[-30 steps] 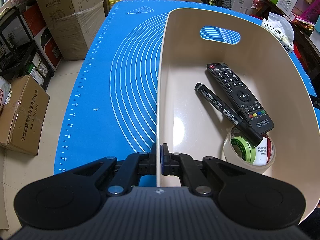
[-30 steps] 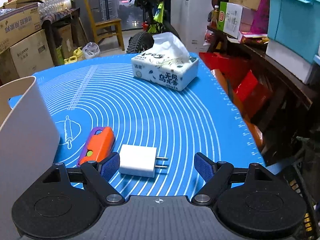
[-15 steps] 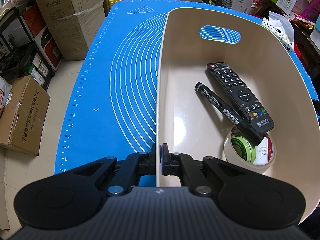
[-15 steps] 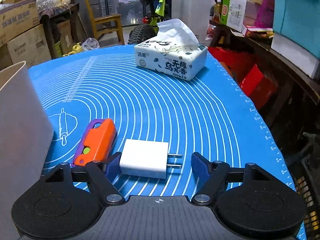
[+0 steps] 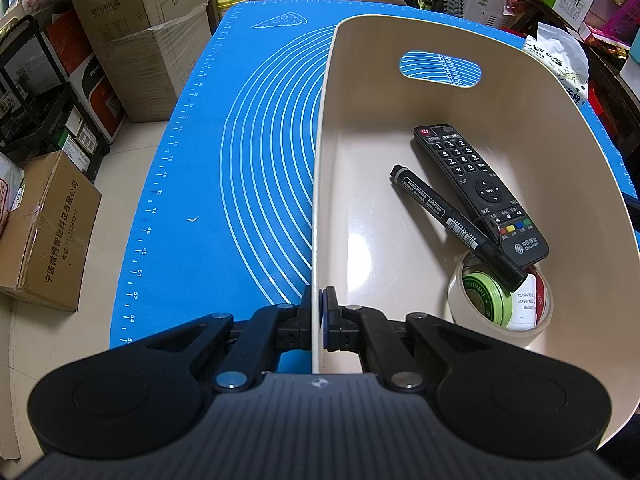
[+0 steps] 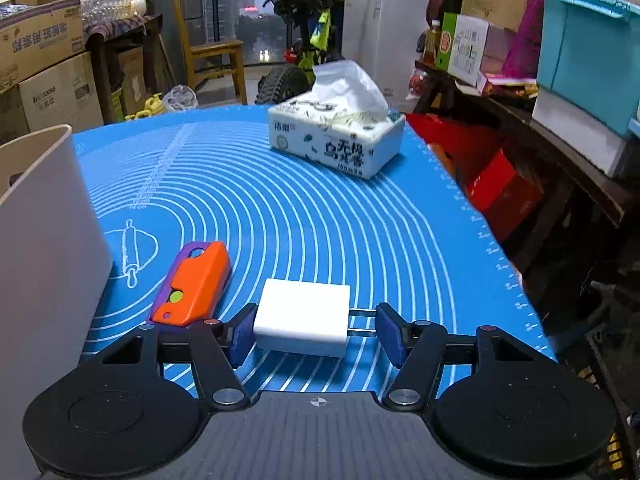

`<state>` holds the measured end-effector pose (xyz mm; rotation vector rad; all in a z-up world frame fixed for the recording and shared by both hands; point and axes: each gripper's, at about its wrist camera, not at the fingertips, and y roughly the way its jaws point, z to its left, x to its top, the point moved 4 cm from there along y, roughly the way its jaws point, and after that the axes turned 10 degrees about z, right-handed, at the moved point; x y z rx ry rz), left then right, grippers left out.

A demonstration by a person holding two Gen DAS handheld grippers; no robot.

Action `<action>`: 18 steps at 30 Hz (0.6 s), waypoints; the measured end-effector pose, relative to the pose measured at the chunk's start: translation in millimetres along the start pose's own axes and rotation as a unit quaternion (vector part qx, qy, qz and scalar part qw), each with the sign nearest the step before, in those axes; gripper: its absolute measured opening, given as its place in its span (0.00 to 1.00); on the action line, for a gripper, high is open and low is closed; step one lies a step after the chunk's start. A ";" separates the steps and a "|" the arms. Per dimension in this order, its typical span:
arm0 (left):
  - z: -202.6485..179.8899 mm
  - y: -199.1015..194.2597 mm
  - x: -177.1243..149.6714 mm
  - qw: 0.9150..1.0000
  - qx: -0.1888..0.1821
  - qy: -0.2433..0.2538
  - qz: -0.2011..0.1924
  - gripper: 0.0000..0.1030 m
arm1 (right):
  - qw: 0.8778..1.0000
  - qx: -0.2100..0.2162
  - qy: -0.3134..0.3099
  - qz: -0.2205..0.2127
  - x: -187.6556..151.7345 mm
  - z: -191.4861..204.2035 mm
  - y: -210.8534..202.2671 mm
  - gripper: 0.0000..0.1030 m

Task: Organize rigid objects
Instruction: 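Grasp the white charger plug with the right tool, then carry the white charger into the basket and release it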

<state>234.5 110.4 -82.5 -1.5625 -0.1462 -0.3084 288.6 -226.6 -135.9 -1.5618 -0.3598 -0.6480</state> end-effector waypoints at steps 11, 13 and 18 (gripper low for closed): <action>0.3 0.0 -0.3 1.000 0.000 0.000 0.000 0.04 | 0.997 0.053 -0.012 -0.056 10.6 17.6 -58.0 0.64; -0.1 0.0 0.1 1.000 0.000 0.000 0.000 0.04 | 0.996 0.061 -0.026 -0.066 14.4 27.5 -70.2 0.64; -0.1 0.1 0.1 1.000 0.000 0.000 0.000 0.04 | 0.989 0.093 -0.072 -0.090 24.5 61.4 -101.2 0.64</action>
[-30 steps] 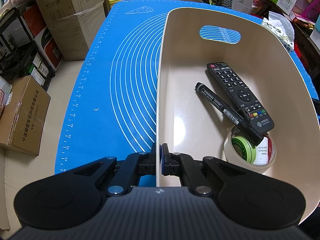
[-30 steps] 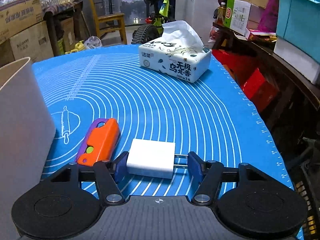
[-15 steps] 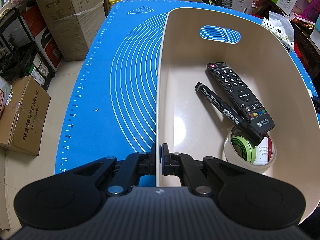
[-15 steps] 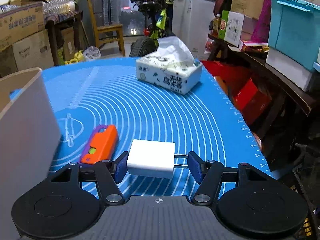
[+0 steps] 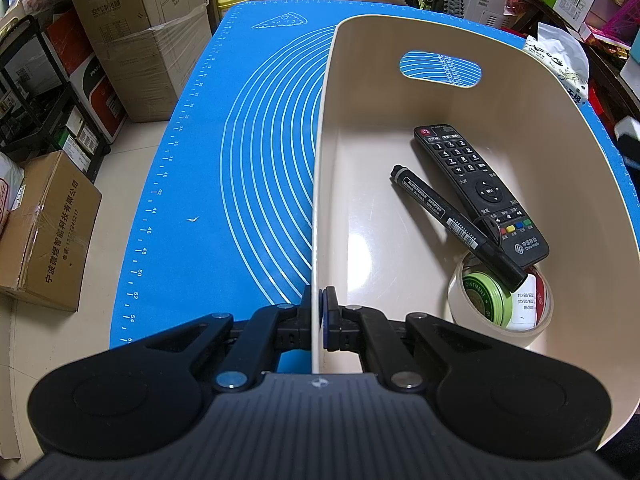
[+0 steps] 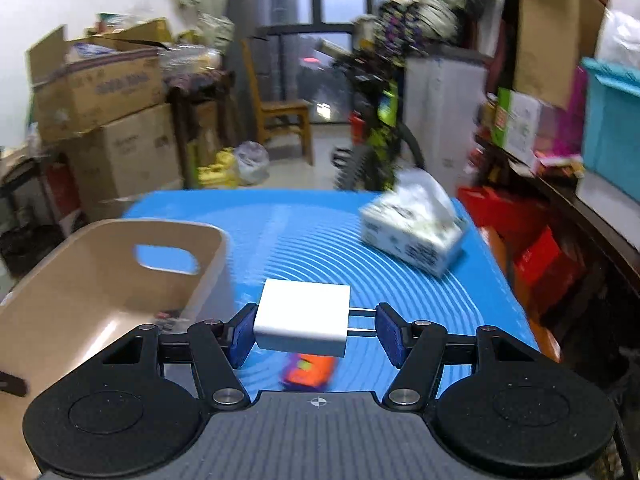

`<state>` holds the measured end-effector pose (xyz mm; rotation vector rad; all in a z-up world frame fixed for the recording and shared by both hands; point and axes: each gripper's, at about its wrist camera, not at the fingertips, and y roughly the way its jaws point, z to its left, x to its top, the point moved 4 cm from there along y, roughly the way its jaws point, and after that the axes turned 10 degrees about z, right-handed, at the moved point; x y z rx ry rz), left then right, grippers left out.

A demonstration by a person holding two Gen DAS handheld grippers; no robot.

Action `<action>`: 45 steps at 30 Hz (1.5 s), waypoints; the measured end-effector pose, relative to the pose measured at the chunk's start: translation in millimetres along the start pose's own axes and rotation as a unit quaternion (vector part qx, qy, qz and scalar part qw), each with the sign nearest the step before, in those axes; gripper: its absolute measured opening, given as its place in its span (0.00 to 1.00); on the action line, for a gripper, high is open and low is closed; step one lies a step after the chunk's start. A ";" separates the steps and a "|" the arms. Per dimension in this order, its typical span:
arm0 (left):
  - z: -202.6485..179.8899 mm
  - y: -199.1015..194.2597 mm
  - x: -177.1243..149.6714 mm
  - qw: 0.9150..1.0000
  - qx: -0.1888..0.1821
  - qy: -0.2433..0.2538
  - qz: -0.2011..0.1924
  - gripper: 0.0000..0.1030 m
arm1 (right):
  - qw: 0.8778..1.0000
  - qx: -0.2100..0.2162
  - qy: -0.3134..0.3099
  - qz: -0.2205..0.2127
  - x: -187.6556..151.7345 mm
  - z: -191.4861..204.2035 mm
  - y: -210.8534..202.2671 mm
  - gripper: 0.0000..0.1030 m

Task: Organize rigid objects
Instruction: 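Carry the white charger into the basket and release it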

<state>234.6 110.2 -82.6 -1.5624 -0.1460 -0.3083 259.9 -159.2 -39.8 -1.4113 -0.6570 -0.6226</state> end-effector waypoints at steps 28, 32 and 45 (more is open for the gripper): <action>0.4 -0.8 0.1 1.000 0.000 0.000 0.000 0.04 | 0.973 0.053 -0.200 0.099 -31.0 143.3 9.9 0.64; 0.6 -0.9 -0.2 1.000 0.000 0.000 0.000 0.04 | 0.966 0.050 -0.215 0.136 -34.0 148.4 15.6 0.64; 0.9 -1.3 -0.1 1.000 0.000 0.000 0.000 0.04 | 0.970 0.074 -0.181 0.142 -26.6 136.6 13.7 0.79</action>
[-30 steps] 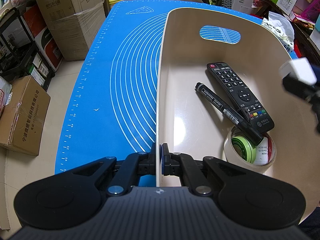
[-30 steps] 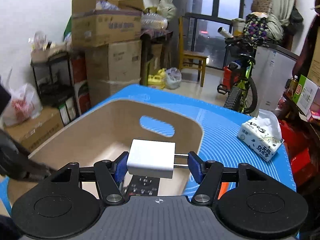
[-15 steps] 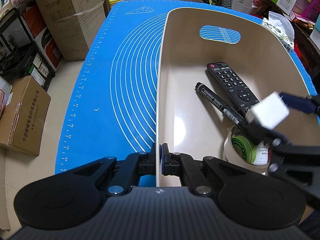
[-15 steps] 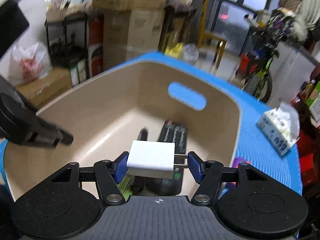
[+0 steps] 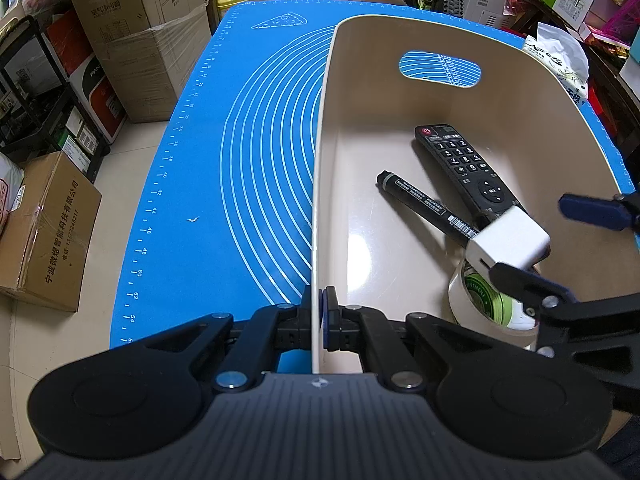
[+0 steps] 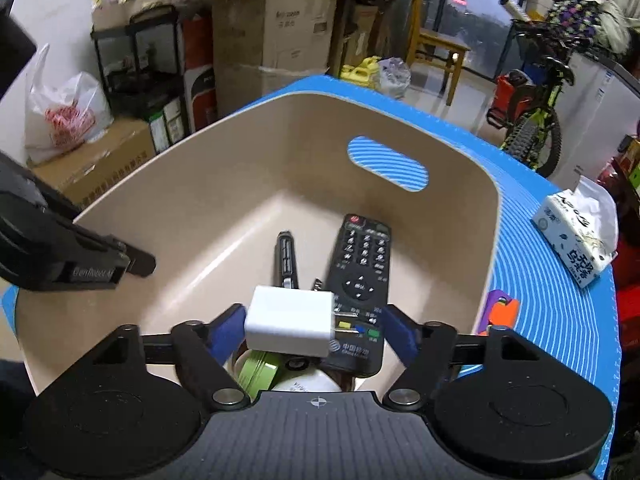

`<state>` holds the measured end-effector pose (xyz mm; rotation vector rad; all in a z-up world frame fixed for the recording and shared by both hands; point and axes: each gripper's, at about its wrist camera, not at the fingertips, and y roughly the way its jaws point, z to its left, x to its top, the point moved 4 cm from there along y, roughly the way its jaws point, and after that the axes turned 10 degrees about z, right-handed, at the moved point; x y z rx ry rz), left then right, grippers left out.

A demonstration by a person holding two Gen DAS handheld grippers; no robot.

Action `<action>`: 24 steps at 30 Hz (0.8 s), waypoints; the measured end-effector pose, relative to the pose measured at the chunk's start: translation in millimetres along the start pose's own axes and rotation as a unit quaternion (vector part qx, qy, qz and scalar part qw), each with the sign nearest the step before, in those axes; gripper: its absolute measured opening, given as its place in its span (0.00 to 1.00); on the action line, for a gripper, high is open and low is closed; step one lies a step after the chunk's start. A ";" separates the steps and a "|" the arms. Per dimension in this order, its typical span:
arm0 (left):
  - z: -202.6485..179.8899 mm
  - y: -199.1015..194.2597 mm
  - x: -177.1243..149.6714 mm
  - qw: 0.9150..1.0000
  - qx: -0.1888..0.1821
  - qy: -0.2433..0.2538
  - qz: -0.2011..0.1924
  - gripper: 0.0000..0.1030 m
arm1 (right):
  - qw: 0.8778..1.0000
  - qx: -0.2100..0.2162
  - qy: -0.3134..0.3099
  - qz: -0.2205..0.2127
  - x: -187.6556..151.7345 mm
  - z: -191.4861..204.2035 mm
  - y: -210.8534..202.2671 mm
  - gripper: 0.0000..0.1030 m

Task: Organize rigid objects
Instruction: 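Carry the white charger into the basket and release it, then move the right tool to the orange-purple toy knife and grasp it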

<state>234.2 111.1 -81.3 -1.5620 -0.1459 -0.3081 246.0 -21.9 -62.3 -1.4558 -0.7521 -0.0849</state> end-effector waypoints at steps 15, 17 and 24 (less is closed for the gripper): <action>0.5 0.3 -0.1 1.000 0.001 0.000 0.000 0.04 | 0.989 -0.024 0.098 -0.111 6.4 -77.5 -56.0 0.85; 1.0 0.2 -0.2 1.000 0.001 0.000 0.000 0.04 | 0.986 -0.033 0.111 -0.117 3.6 -88.1 -59.1 0.85; 0.5 0.5 0.2 1.000 0.001 0.000 0.000 0.04 | 0.977 -0.073 0.152 -0.127 -9.3 -128.8 -52.4 0.85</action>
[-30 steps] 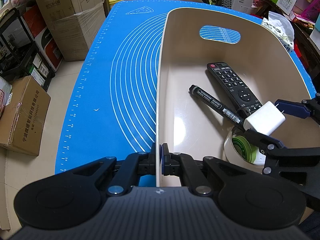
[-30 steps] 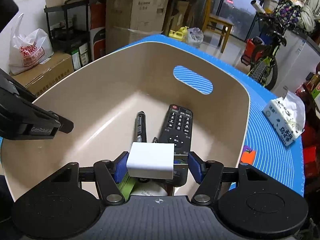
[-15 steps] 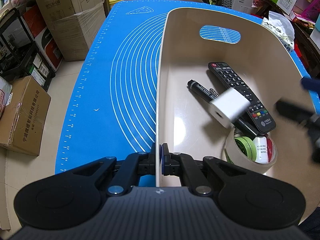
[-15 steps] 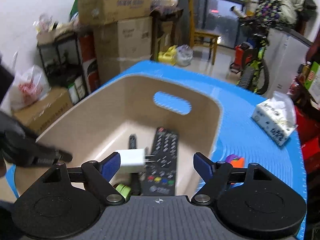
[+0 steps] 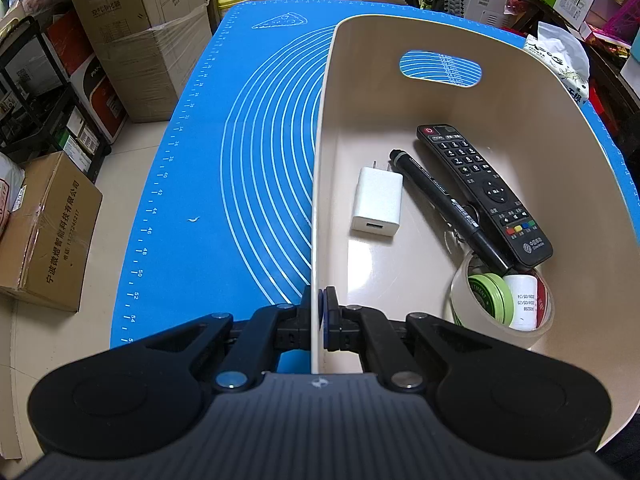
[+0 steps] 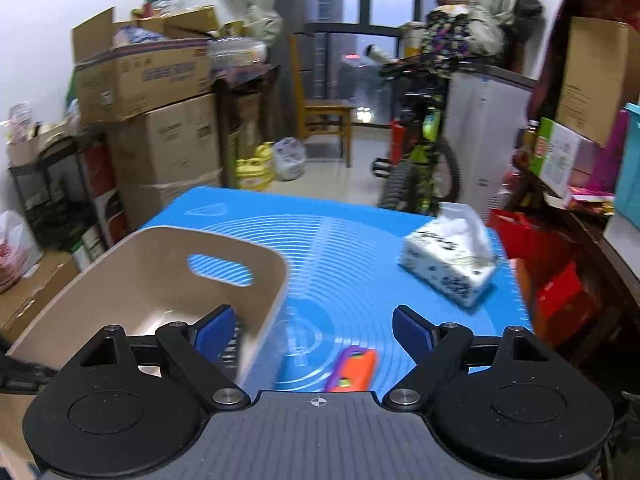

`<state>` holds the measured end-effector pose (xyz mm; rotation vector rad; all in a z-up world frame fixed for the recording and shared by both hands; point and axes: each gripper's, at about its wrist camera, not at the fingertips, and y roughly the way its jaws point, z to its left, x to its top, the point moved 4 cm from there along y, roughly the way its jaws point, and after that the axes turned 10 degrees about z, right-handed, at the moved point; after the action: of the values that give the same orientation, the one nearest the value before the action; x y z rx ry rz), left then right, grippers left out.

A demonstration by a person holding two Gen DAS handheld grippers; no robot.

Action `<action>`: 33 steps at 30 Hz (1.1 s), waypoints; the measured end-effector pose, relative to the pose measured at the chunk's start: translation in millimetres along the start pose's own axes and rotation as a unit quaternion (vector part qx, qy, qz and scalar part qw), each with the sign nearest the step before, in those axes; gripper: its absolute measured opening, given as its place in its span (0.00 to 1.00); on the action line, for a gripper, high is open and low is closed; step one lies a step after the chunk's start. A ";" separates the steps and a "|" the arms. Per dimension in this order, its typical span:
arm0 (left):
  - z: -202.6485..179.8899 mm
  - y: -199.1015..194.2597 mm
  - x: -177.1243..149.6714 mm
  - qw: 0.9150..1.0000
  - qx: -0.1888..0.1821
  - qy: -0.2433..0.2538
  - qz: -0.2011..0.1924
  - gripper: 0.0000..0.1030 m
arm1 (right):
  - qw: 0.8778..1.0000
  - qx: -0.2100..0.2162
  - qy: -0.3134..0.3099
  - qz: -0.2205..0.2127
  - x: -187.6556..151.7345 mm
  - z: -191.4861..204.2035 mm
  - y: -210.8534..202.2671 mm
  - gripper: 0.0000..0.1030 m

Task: Organize rigid objects
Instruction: 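Move the right tool to the orange-purple toy knife and grasp it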

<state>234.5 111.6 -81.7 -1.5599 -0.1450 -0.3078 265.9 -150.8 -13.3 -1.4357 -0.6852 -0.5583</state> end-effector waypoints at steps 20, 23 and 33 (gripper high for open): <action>0.5 0.6 -0.4 1.000 0.004 0.003 0.001 0.05 | 0.995 -0.019 0.077 0.067 -43.0 -48.2 107.8 0.85; -0.4 0.9 -0.5 1.000 0.006 0.004 0.001 0.05 | 0.994 -0.022 0.075 0.081 -45.5 -40.8 124.4 0.85; -2.0 1.2 0.3 1.000 0.007 0.005 0.001 0.05 | 0.992 -0.051 0.070 0.091 -49.7 -23.7 152.0 0.72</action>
<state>234.9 109.6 -82.9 -1.5451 -0.1376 -0.3114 342.2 -166.7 -154.9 -1.5203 -0.4156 -0.5515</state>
